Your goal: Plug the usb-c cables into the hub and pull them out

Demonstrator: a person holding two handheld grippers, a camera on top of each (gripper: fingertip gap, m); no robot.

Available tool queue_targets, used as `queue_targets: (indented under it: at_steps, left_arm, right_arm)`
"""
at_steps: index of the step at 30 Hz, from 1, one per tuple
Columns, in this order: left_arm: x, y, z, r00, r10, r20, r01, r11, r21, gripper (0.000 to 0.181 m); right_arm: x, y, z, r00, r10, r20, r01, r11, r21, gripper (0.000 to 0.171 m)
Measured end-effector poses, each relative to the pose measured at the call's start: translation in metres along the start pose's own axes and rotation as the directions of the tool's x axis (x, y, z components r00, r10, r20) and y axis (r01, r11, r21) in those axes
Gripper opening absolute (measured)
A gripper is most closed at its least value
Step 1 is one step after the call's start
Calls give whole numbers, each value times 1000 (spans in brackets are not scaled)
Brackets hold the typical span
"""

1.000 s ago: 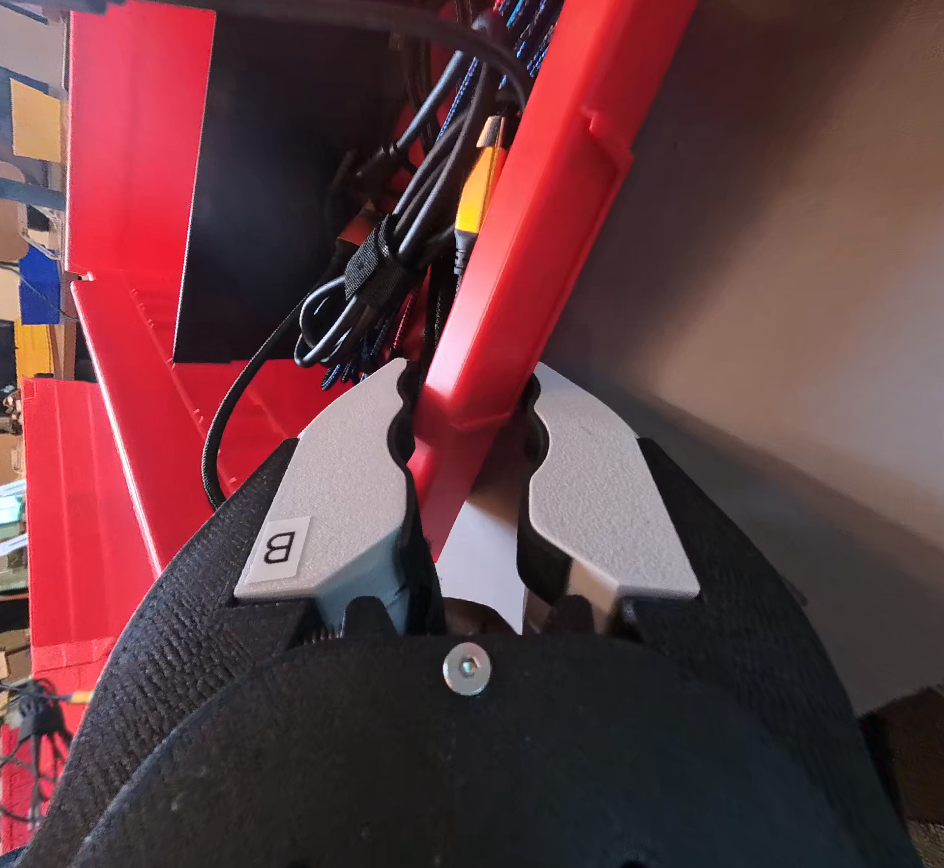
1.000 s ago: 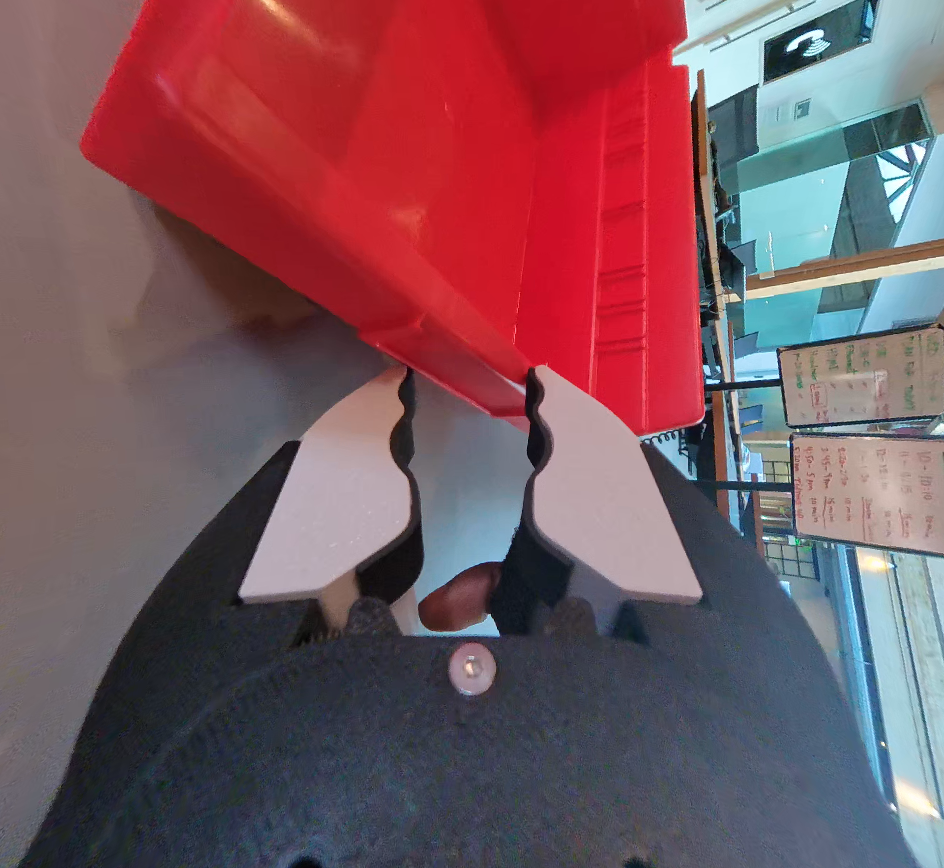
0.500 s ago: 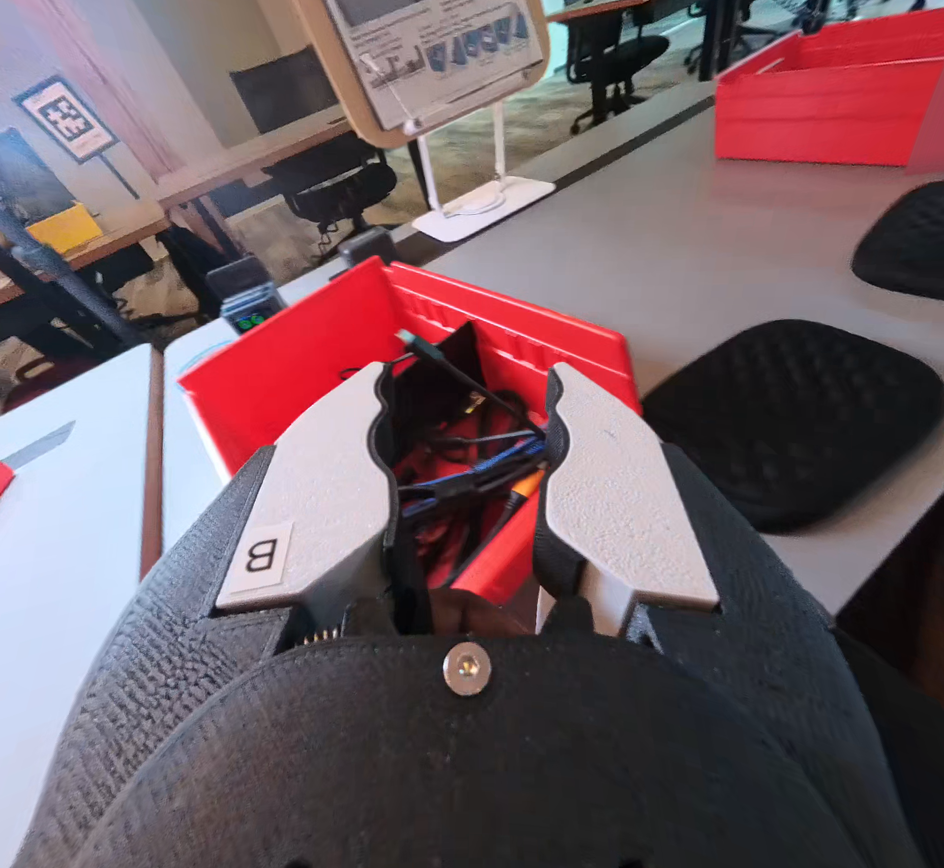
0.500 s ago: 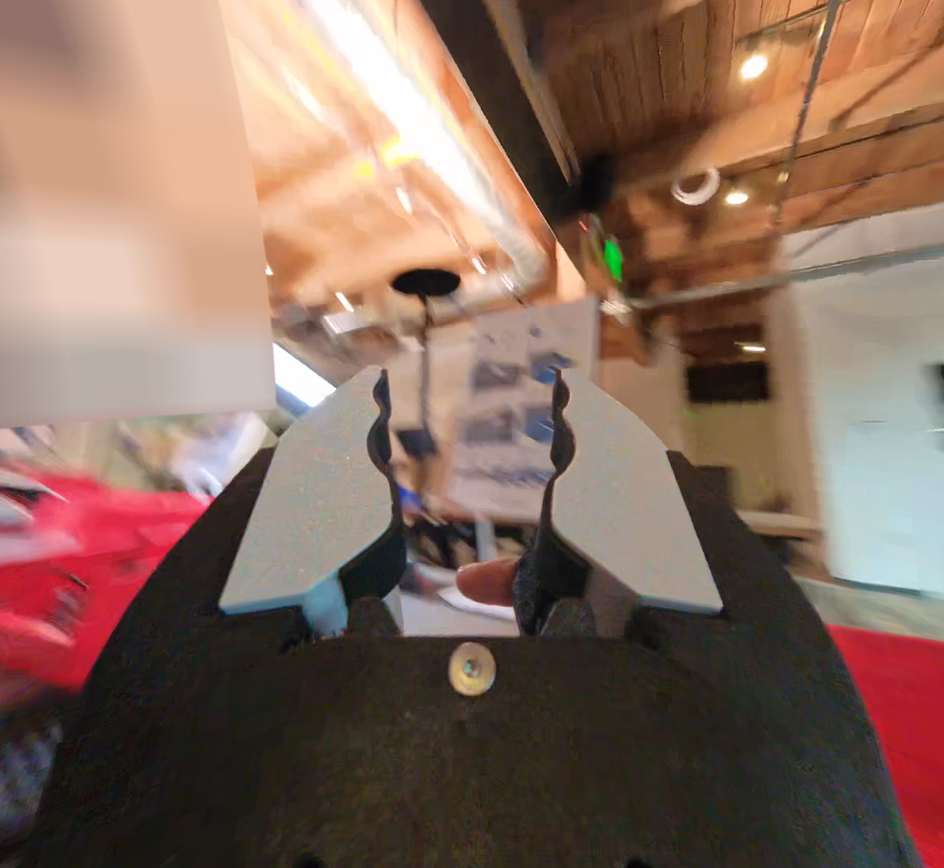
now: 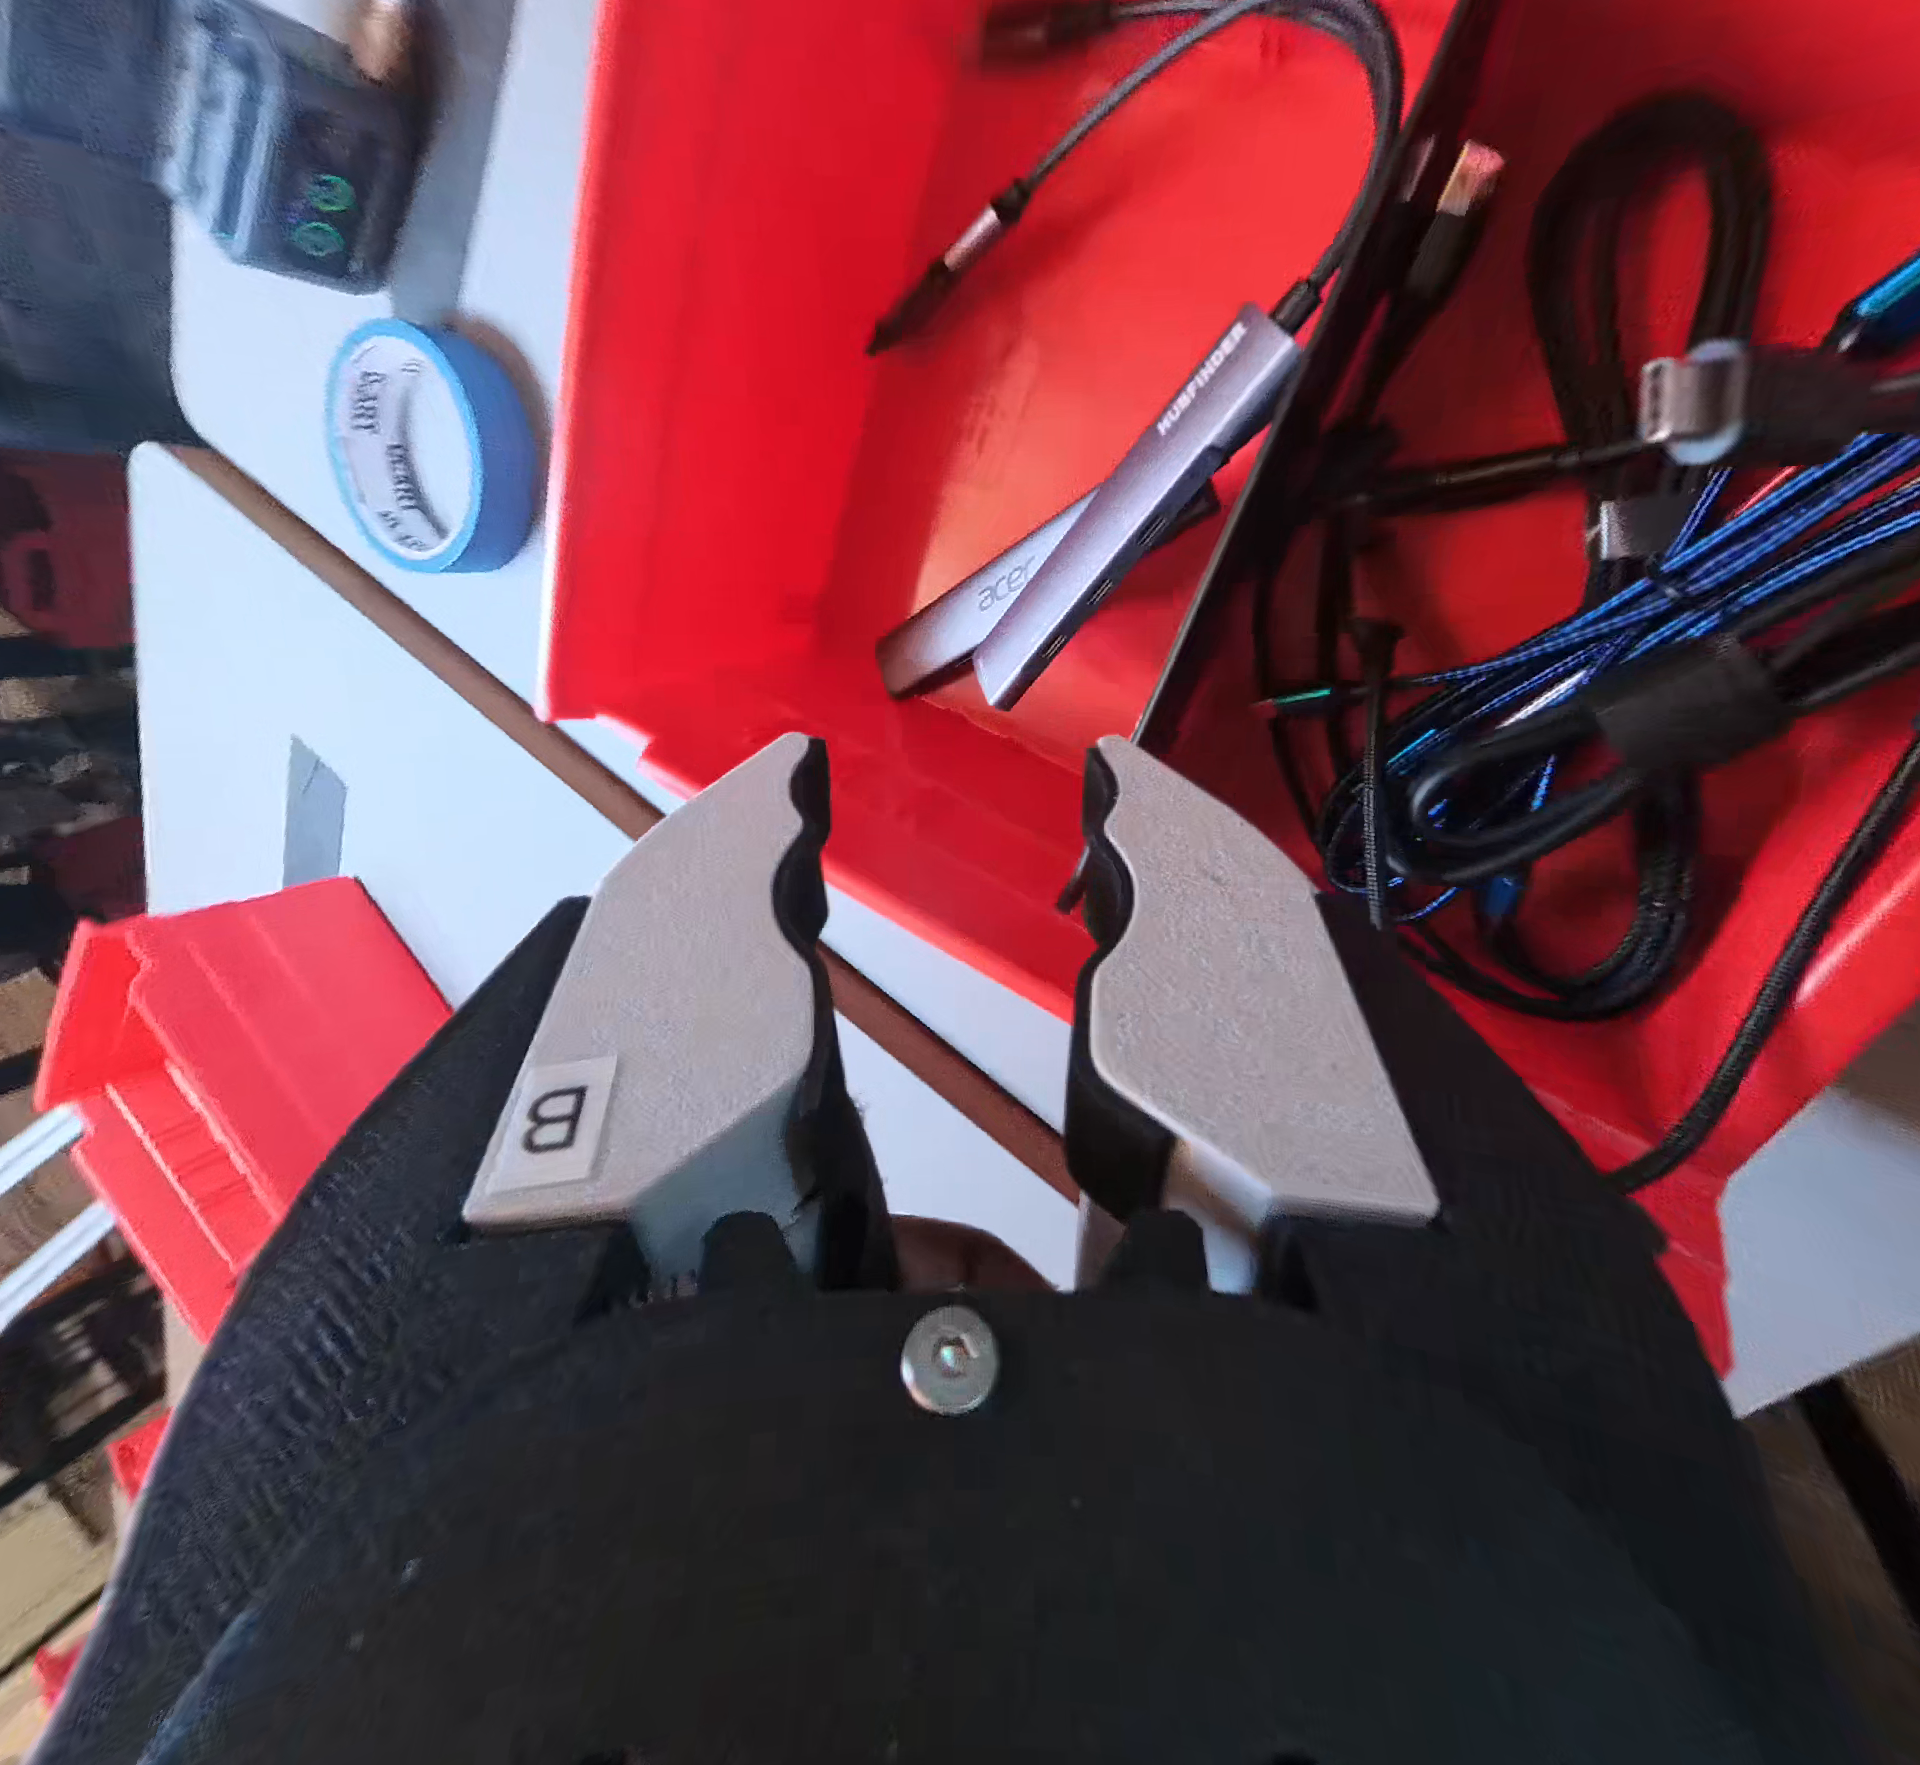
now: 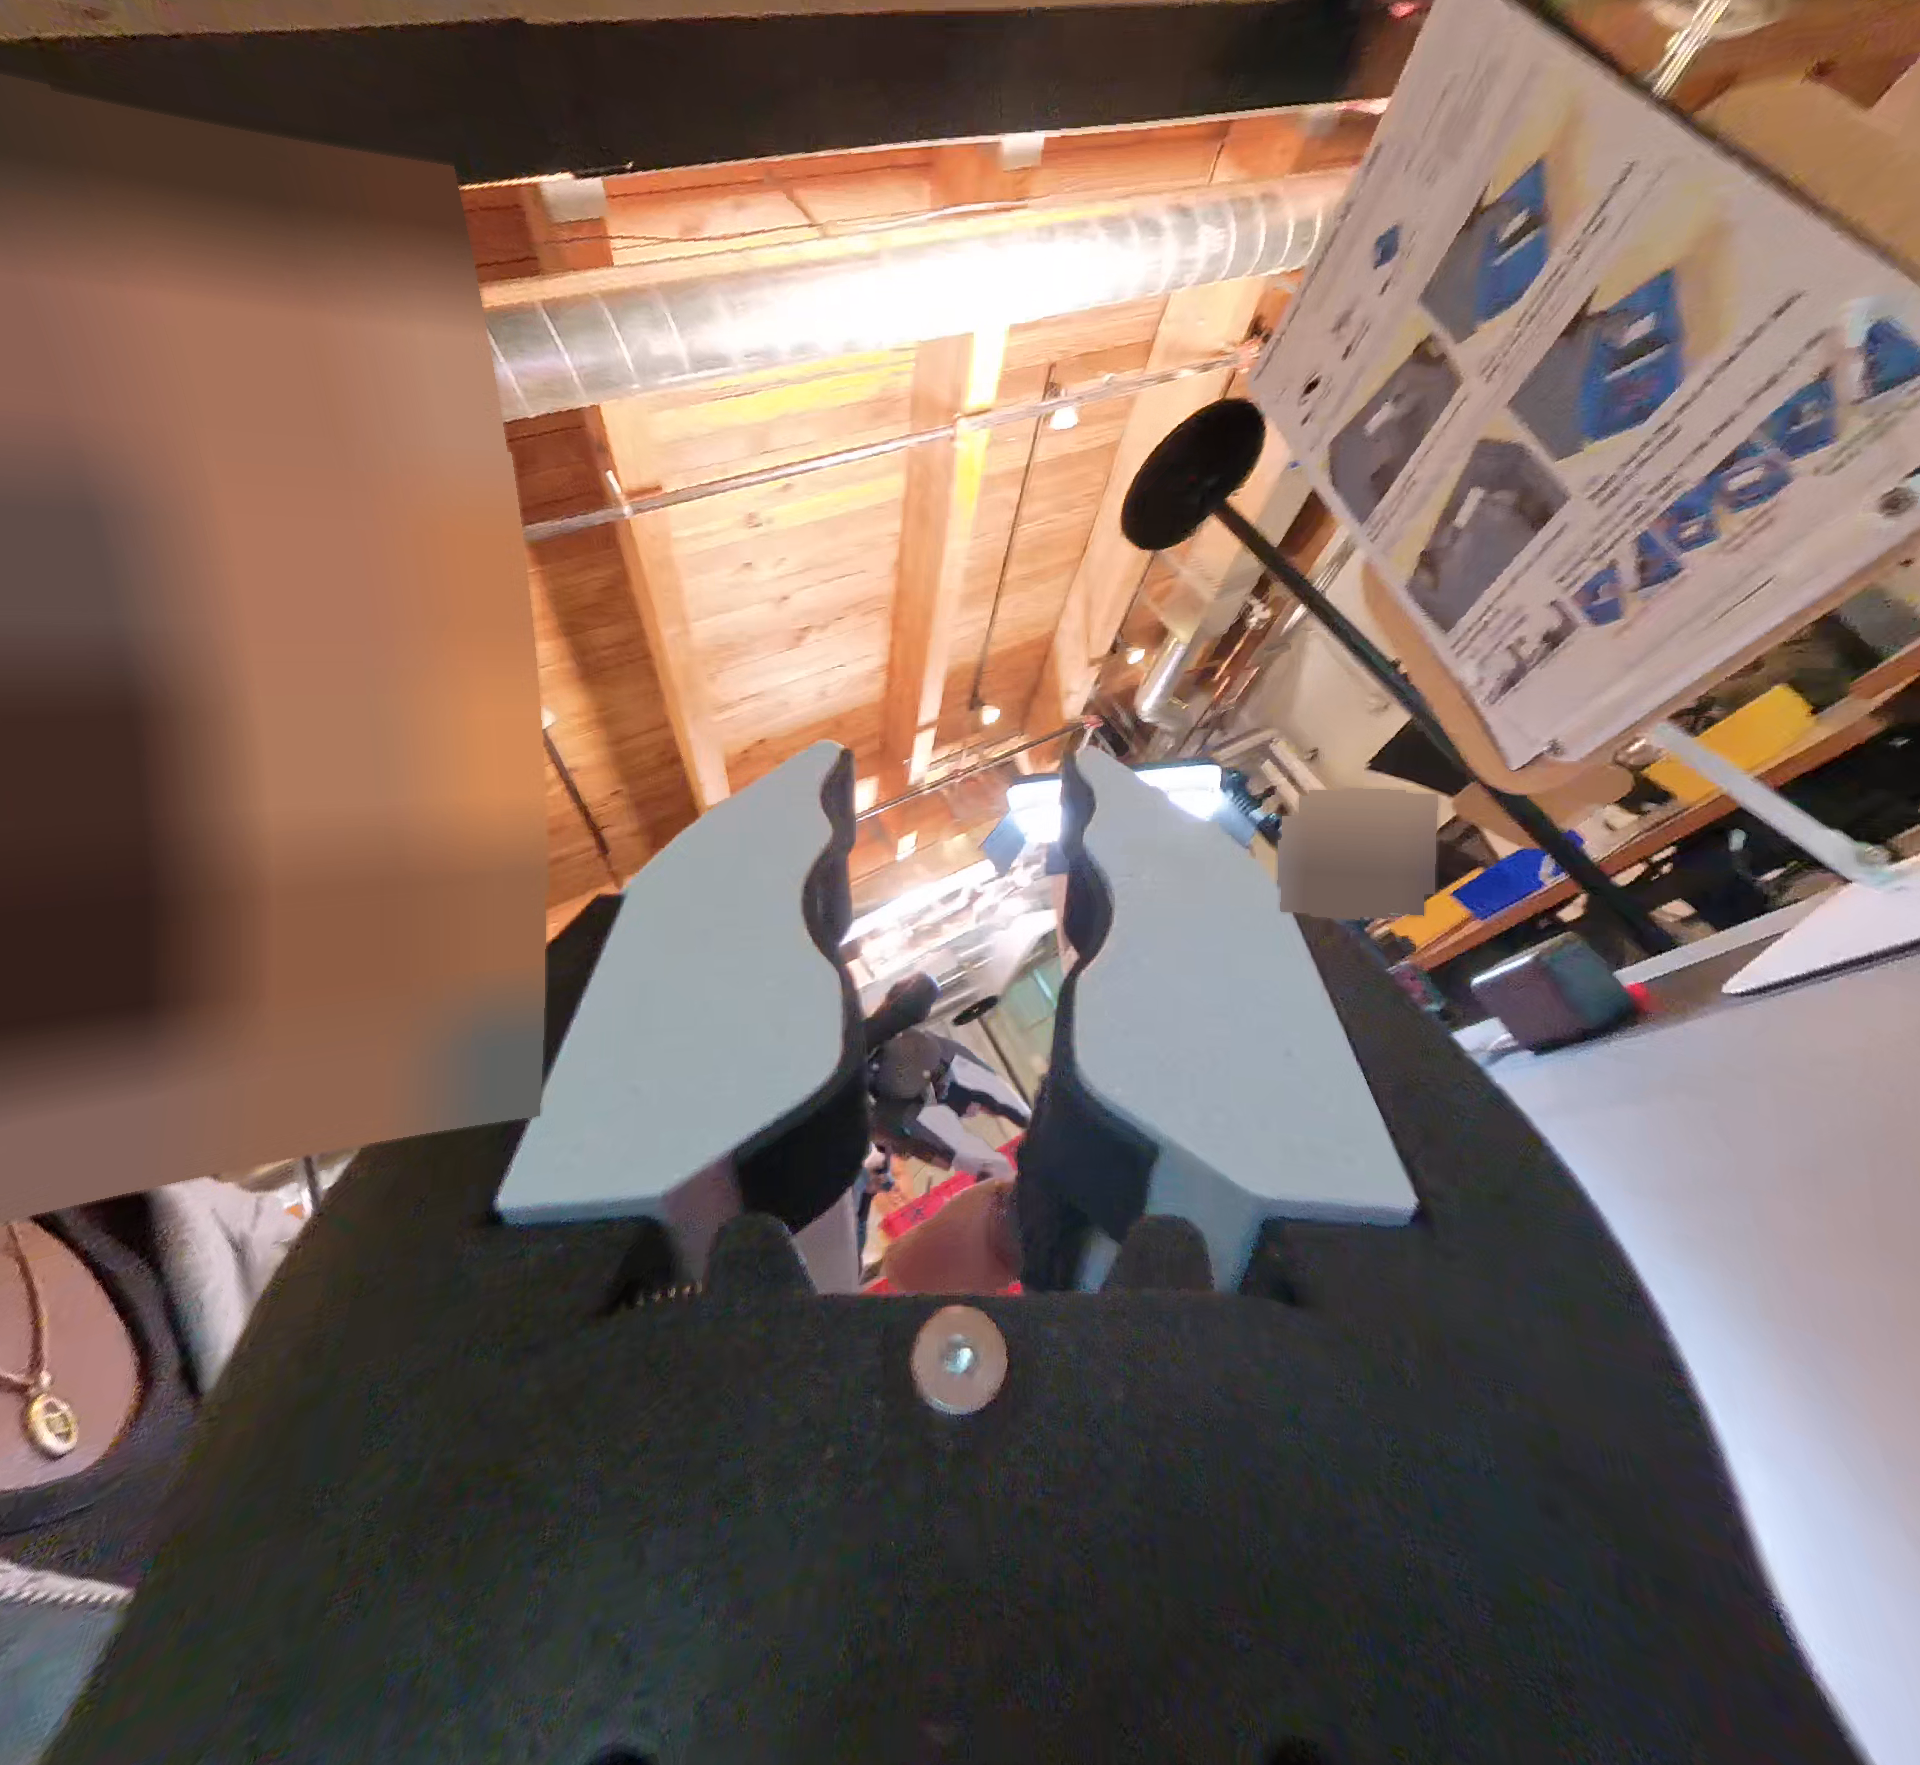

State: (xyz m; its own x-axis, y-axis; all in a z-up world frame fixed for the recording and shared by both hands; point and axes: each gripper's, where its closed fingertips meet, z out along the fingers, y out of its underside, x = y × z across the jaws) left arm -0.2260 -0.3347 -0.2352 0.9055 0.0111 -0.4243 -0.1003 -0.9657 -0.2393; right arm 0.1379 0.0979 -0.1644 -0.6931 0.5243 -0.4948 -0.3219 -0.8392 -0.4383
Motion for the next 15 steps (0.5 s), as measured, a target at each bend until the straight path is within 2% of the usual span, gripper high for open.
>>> queue_targets:
  at_steps: [6, 10, 15]
  left_arm:
    - [1, 6, 29, 984, 136, -113, -149, 983, -109, 42]
    - [12, 8, 49, 963, 139, -230, -173, 976, -135, 39]
    - [12, 12, 68, 953, 148, -263, -198, 964, -177, 36]
  right_arm:
    - [4, 3, 0, 999, 33, -16, -33, 999, -20, 34]
    - [8, 2, -1, 999, 32, -42, -33, 999, -20, 32]
    - [10, 10, 1, 998, -10, -66, 6, 997, -74, 32]
